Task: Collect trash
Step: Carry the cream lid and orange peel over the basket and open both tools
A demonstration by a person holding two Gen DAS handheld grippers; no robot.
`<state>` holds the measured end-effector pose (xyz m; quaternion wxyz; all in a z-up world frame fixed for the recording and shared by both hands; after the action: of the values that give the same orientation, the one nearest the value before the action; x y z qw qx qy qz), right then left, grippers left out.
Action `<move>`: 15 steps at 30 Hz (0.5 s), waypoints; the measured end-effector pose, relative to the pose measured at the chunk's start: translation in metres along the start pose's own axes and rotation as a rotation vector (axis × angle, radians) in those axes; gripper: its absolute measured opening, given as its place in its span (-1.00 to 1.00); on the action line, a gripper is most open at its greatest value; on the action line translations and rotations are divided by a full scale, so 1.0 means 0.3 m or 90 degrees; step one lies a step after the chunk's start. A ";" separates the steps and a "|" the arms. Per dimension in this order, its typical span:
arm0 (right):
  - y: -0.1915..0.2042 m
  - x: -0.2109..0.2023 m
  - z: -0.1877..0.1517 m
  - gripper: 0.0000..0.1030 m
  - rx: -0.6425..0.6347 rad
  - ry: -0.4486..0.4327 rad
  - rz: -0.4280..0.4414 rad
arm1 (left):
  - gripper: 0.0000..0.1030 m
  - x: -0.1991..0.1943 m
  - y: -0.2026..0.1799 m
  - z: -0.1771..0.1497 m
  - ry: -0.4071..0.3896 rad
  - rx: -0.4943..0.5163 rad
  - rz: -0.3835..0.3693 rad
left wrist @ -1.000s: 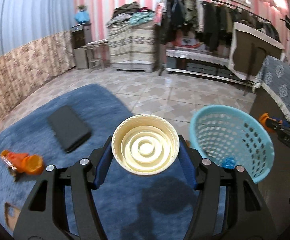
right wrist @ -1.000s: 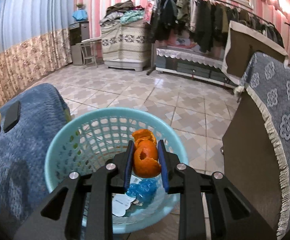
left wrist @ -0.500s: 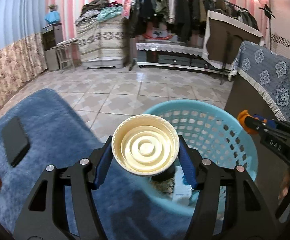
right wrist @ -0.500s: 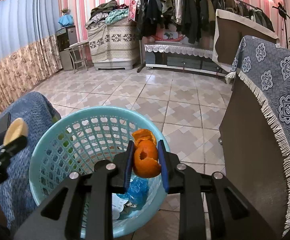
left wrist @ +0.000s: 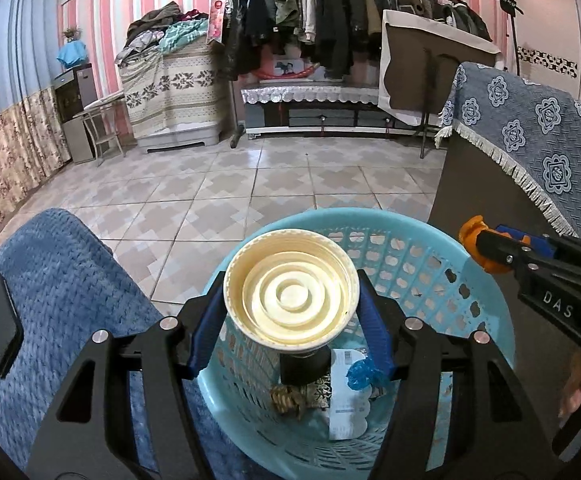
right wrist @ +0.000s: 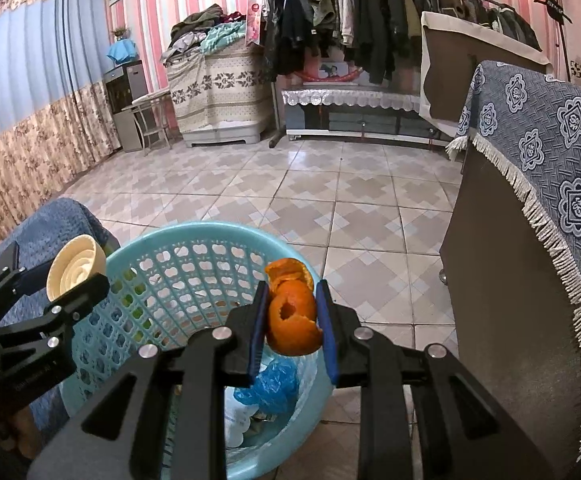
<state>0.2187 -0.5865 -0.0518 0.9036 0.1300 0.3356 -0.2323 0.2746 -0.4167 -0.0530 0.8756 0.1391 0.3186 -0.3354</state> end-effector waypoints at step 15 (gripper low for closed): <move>0.124 0.032 0.015 -0.52 -0.015 0.008 0.021 | 0.89 -0.133 0.245 0.011 -0.042 -0.059 0.099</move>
<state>0.2466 -0.5595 -0.0519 0.9066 0.1261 0.3421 -0.2126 0.3030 -0.3442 -0.0222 0.9144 0.1113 0.2934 -0.2558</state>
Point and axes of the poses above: each gripper's, at about its wrist camera, not at the fingertips, and x roughly the way its jaws point, y to its left, z to its top, the point moved 5 cm from there along x, roughly the way its jaws point, and after that the axes turned 3 degrees about y, right-handed, at the moved point
